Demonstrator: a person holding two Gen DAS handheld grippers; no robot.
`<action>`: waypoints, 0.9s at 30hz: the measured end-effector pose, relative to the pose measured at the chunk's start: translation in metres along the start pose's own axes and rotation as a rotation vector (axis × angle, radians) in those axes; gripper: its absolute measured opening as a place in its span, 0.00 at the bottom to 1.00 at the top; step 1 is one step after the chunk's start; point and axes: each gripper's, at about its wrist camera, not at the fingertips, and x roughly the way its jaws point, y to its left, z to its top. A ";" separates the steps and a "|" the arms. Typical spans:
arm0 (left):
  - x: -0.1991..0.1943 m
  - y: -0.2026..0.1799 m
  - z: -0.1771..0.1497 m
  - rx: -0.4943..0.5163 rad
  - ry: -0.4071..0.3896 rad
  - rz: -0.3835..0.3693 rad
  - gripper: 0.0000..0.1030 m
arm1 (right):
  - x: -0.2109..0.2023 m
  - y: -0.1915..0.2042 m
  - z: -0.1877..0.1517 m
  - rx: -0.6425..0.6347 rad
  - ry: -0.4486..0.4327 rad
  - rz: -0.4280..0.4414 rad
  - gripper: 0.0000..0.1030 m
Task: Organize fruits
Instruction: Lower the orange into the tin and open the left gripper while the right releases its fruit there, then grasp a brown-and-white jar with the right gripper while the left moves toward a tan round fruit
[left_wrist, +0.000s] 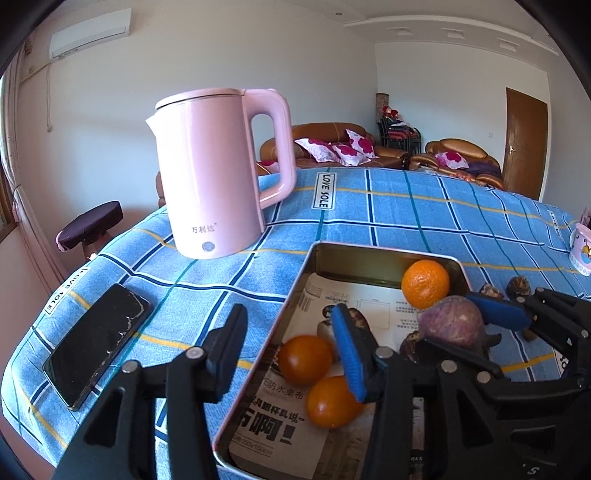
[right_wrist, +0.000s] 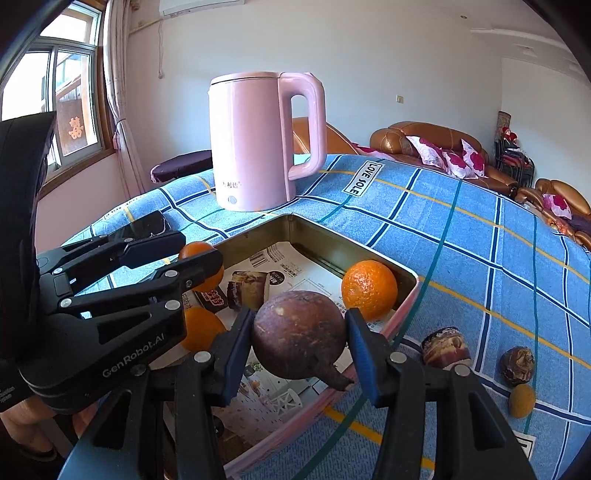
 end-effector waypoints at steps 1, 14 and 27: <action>-0.002 0.002 0.000 -0.007 -0.008 0.007 0.63 | -0.001 -0.001 0.000 0.004 -0.005 -0.001 0.54; -0.028 -0.011 -0.004 -0.032 -0.130 -0.020 1.00 | -0.068 -0.069 -0.023 0.083 -0.117 -0.150 0.69; -0.033 -0.011 -0.001 -0.061 -0.159 -0.010 1.00 | -0.050 -0.094 -0.025 0.080 -0.026 -0.189 0.69</action>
